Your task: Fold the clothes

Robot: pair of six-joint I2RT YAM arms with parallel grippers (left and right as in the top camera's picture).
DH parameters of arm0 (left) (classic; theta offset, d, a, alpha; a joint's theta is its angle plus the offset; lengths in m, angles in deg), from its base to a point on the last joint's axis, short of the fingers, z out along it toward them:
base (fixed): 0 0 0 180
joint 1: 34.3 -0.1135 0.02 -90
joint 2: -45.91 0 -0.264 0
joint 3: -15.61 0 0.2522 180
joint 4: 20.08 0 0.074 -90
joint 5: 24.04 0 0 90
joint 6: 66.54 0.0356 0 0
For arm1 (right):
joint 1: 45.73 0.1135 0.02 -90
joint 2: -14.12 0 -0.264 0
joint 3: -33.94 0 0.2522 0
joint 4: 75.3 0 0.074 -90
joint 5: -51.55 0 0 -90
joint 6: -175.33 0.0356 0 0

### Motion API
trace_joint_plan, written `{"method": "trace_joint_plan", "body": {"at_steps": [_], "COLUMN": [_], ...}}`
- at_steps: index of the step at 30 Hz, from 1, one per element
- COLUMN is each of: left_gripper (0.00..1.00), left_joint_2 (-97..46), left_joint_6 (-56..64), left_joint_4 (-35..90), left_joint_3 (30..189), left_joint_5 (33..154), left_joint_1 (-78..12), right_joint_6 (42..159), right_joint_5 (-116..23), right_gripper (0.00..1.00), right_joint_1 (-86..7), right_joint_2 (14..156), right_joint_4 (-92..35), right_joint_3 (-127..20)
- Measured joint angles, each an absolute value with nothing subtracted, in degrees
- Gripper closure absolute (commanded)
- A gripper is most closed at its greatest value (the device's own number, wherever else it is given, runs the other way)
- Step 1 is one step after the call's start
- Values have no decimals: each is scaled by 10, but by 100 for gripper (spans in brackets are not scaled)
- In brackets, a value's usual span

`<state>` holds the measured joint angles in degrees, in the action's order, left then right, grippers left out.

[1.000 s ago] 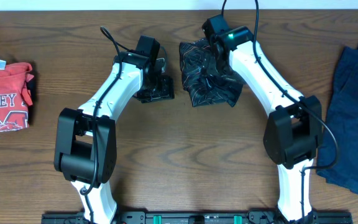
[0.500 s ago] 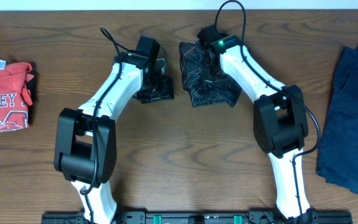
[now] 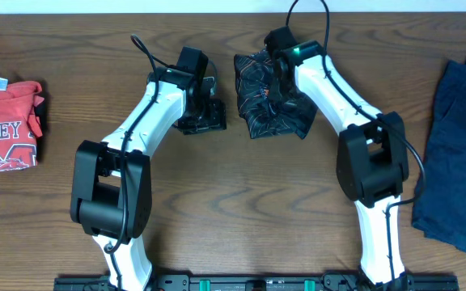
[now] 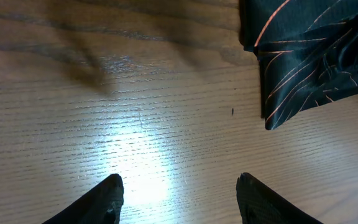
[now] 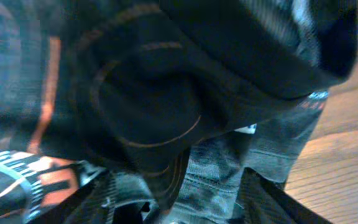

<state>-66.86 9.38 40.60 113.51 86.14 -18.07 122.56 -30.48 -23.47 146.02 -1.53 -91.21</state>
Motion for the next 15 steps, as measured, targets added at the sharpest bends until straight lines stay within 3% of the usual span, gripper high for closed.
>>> {"method": "trace_joint_plan", "body": {"at_steps": [7, 13, 15], "left_gripper": [39, 39, 39], "left_joint_2": [-669, -669, -669], "left_joint_6": [96, 98, 98], "left_joint_4": [406, 406, 406], "left_joint_3": [1135, 1135, 1135], "left_joint_5": [861, 861, 861], "left_joint_1": [-181, -181, -181], "right_joint_6": [1219, 1216, 1217], "right_joint_5": [-305, -309, -311], "right_gripper": [48, 79, 86], "right_joint_1": [-238, -249, -250], "right_joint_2": [1428, 1427, 1429], "right_joint_4": [-46, -54, -58], "right_joint_3": [-912, -912, -912]}}
